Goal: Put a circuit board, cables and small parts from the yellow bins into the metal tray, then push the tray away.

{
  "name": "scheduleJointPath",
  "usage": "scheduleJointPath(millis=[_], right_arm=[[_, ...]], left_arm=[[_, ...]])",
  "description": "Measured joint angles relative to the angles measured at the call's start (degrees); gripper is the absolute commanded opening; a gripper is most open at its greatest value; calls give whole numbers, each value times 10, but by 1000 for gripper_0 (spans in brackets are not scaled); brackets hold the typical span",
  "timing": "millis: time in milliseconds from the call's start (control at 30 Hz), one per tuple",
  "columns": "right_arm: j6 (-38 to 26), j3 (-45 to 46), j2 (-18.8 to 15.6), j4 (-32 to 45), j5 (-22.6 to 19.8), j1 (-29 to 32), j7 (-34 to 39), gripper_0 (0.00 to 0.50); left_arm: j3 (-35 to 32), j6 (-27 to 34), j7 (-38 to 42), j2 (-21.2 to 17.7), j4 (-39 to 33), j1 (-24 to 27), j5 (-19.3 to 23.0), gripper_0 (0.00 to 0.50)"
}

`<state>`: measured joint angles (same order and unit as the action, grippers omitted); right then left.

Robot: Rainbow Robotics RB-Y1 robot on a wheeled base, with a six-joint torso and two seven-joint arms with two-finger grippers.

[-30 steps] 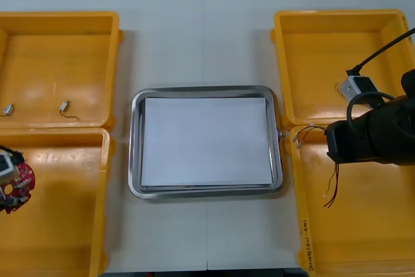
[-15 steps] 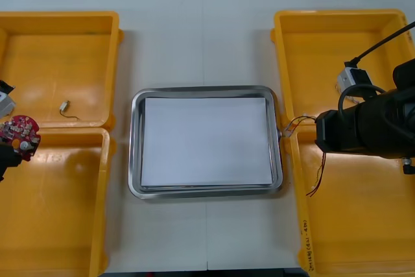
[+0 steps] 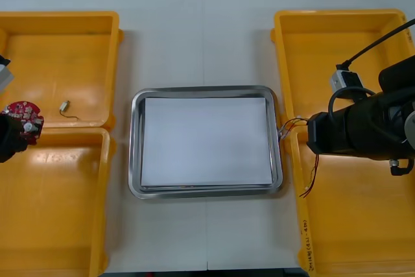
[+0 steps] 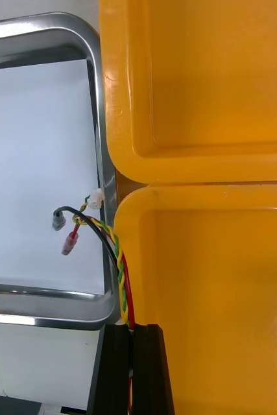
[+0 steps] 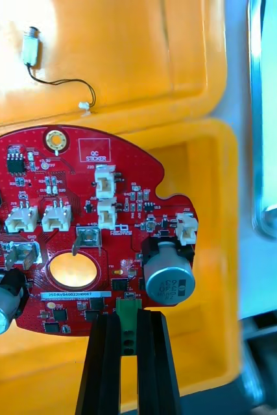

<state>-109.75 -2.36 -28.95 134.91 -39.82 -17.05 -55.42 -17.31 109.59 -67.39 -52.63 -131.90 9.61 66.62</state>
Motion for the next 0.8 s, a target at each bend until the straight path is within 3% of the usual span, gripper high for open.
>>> scheduleJointPath(millis=[100, 467, 800], right_arm=[[0, -1, 0, 0, 0, 0, 0, 0], [0, -2, -3, 0, -12, 0, 0, 0], [0, -3, -13, 0, -16, 0, 0, 0]], left_arm=[[13, 0, 52, 0, -12, 19, 6, 0], [131, 0, 79, 0, -29, 98, 15, 0], [268, 0, 322, 0, -33, 195, 15, 0]])
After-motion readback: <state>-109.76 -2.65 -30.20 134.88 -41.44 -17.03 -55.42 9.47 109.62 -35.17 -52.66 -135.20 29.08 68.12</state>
